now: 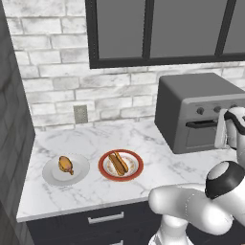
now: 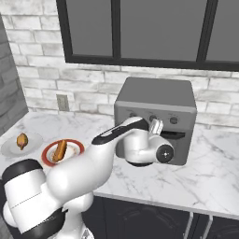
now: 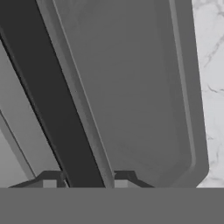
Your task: Open the toaster oven door. Place the hotdog bun on the top rack in the toaster oven and place the chicken drumstick on the bottom rack.
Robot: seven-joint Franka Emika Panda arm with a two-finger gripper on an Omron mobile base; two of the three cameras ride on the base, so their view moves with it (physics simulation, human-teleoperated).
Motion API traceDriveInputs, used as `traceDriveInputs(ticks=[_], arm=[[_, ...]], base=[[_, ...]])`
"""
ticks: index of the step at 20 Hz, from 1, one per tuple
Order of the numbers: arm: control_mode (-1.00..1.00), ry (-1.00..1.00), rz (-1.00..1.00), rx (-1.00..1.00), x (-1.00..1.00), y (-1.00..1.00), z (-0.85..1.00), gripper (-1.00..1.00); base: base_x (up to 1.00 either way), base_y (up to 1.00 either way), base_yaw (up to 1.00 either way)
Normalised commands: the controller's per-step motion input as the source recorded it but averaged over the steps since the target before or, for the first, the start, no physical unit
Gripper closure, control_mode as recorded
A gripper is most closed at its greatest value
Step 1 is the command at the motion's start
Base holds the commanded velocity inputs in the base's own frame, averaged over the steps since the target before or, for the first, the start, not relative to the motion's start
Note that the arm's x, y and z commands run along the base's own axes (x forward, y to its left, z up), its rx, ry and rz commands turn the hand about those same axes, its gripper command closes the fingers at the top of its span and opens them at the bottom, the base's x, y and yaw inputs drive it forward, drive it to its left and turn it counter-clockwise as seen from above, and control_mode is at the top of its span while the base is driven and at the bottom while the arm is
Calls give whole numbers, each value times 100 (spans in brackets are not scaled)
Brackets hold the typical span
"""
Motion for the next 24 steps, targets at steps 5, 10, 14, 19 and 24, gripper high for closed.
traceDriveInputs(ticks=[5,10,14,19,24], arm=[[-100,0,0,0,-18,58,-94,100],[-100,1,0,0,-25,58,-94,100],[-100,7,0,0,-35,58,-94,100],[-100,24,0,0,-42,42,-85,100],[-100,67,0,3,-28,6,-30,100]], base=[[0,0,0],[0,0,0],[0,0,0],[0,0,0],[0,0,0]])
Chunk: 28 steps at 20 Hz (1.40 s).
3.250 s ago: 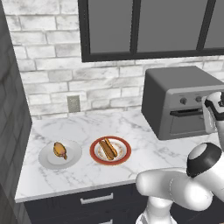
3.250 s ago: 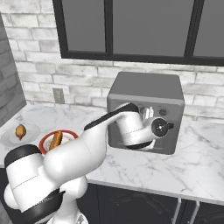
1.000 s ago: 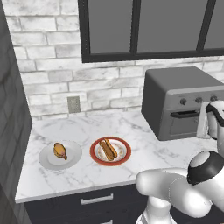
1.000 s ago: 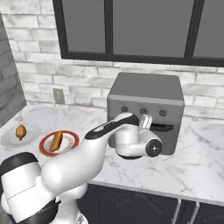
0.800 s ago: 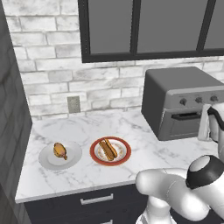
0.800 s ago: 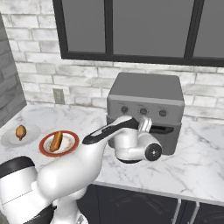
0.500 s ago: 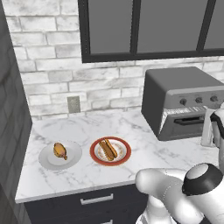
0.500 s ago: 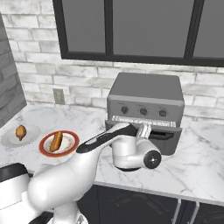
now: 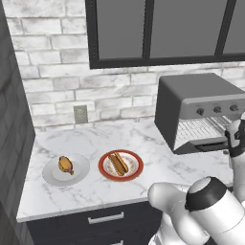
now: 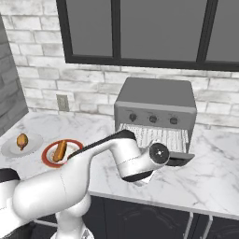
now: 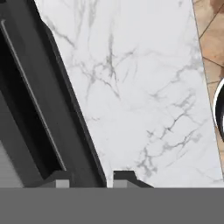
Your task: Open the toaster oven door. Place the hotdog bun on the top rack in the toaster oven and place the chicken drumstick on the bottom rack.
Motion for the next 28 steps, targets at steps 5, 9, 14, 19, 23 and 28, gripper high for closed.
traceDriveInputs(ticks=[5,9,14,19,23,28], arm=[[-100,53,4,0,-38,-2,6,100],[-100,23,24,0,-36,-5,37,100],[-100,0,40,0,-14,-1,63,100],[-100,-12,40,0,18,4,55,100],[-100,-23,32,-2,48,16,26,100],[-100,-39,40,-10,42,11,2,100]], base=[[0,0,0],[0,0,0],[0,0,0],[0,0,0],[0,0,0],[0,0,0]])
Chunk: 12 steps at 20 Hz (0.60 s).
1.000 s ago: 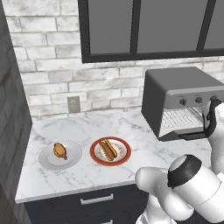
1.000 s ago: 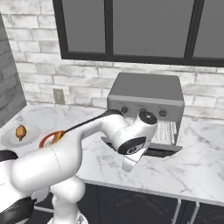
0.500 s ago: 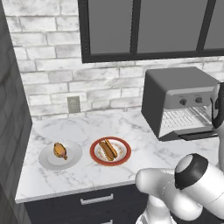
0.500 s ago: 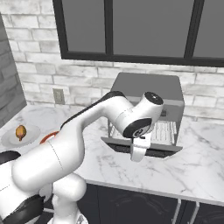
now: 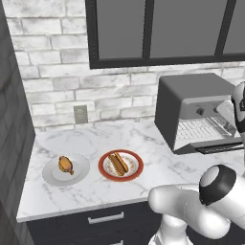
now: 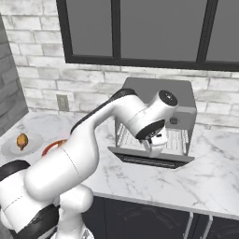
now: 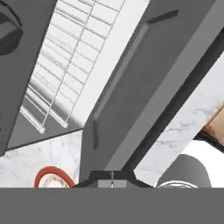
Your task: Open the toaster oven door. Place the hotdog bun on the top rack in the toaster oven and place the chicken drumstick on the bottom rack.
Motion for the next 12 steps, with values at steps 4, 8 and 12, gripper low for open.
traceDriveInputs(ticks=[4,8,12], arm=[[-100,-40,47,-38,29,19,-17,100],[-100,-7,42,-50,31,17,-17,100],[-100,19,51,-49,25,2,-37,100]], base=[[0,0,0],[0,0,0],[0,0,0]])
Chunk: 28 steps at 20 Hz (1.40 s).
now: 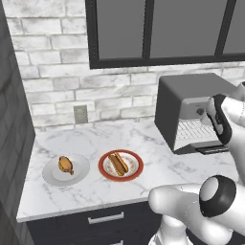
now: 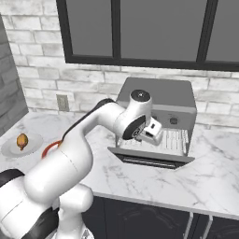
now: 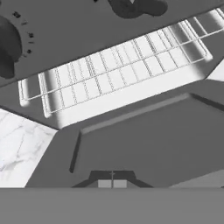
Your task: Open the toaster oven door. Place the hotdog bun on the top rack in the toaster oven and place the chicken drumstick on the bottom rack.
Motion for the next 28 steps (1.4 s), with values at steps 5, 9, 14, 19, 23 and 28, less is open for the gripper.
traceDriveInputs(ticks=[5,9,14,19,23,28], arm=[[-100,37,62,-24,29,0,-51,100],[-100,42,60,-19,9,-1,-57,100],[-100,39,57,-8,-9,-5,-57,100],[-100,37,42,0,-25,-10,-54,100],[-100,32,18,7,-28,-12,-62,100],[-100,7,1,14,-41,-7,-60,100]], base=[[0,0,0],[0,0,0],[0,0,0],[0,0,0],[0,0,0],[0,0,0]])
